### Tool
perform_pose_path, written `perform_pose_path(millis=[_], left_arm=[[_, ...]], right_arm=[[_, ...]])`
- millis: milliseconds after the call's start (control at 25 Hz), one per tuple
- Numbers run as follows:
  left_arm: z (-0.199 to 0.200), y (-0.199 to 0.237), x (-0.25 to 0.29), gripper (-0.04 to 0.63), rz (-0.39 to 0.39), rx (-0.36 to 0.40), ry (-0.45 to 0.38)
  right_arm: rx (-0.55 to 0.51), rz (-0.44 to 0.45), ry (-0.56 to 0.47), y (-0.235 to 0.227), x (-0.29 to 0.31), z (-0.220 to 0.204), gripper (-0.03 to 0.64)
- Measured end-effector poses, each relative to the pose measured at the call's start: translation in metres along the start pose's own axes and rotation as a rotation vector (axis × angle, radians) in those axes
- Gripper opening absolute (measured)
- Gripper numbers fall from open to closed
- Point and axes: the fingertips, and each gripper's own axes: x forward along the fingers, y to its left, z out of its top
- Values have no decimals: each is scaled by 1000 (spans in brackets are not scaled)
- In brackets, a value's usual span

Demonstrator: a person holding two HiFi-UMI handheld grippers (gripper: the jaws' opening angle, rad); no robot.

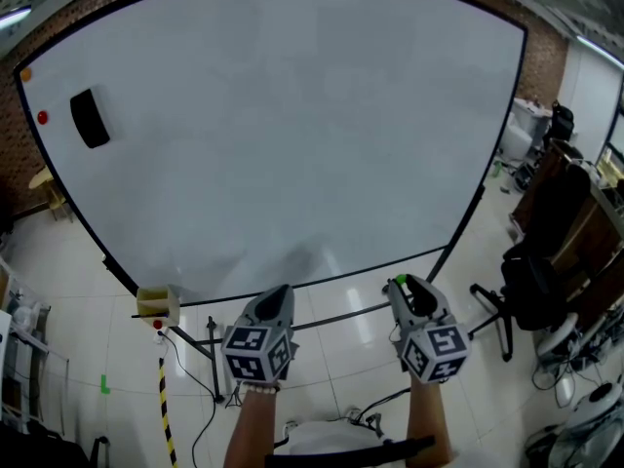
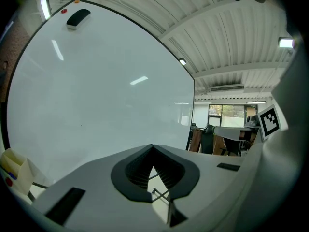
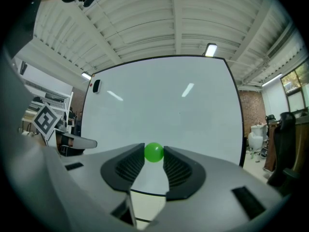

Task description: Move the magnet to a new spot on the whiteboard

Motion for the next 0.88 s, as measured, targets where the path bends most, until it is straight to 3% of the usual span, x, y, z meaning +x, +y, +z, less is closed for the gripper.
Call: perform_pose_path(millis=[360, 880], left_arm=[[0, 2, 2, -2, 11, -36, -5], [6, -6, 10, -2, -5, -17, 0]], right_arm=[[6, -6, 9, -3, 0, -5, 138], [-9, -25, -15, -16, 4, 6, 138]])
